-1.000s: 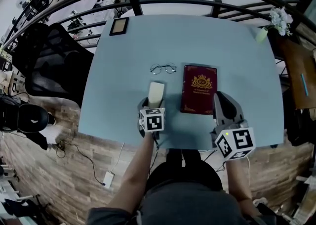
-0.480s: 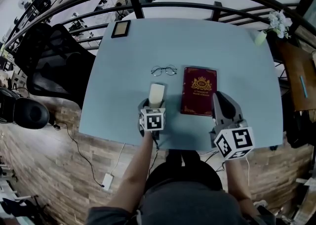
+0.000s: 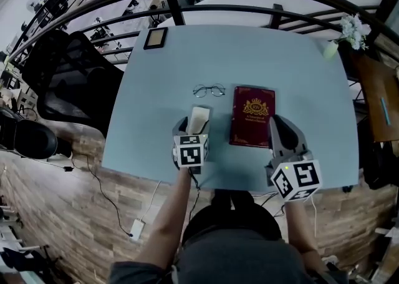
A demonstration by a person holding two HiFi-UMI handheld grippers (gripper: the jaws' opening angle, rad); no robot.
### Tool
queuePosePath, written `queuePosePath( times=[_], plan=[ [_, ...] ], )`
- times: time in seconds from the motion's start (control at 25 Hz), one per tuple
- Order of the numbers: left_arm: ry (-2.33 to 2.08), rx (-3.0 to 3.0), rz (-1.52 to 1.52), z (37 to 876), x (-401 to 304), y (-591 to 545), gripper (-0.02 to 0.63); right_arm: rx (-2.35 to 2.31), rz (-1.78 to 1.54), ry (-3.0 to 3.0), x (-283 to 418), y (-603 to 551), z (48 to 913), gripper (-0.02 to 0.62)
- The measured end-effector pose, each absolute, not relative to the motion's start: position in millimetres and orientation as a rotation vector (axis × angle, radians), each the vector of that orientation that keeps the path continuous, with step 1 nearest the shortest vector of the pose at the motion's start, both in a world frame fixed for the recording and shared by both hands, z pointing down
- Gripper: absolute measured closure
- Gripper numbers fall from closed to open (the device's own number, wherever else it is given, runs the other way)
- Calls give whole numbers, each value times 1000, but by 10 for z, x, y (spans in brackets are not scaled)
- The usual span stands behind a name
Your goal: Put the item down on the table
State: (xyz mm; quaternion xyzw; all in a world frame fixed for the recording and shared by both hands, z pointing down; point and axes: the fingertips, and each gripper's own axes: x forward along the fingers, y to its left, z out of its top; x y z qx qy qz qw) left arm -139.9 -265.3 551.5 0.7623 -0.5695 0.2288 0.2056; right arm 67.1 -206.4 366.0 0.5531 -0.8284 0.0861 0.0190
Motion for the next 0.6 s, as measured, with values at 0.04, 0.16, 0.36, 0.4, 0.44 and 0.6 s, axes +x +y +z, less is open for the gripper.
queuePosePath(
  times=[0.04, 0.16, 0.36, 0.4, 0.44, 0.6],
  plan=[
    [-1594, 2141, 608, 5419, -1397, -2667, 291, 1717, 265, -2575, 670, -2070, 3652, 575],
    [-1629, 2188, 521, 5103, -1424, -2711, 295, 1711, 262, -2588, 656, -2094, 3627, 575],
    [-1704, 2257, 373, 4567, -1511, -2740, 322, 1701, 262, -2622, 619, -2127, 3577, 575],
    [-1719, 2269, 345, 4469, -1527, -2738, 330, 1697, 256, -2626, 610, -2136, 3568, 575],
    [-1730, 2282, 317, 4378, -1540, -2734, 336, 1694, 251, -2630, 604, -2147, 3562, 575],
    [-1772, 2337, 226, 4054, -1575, -2676, 371, 1689, 239, -2640, 599, -2179, 3535, 575]
  ],
)
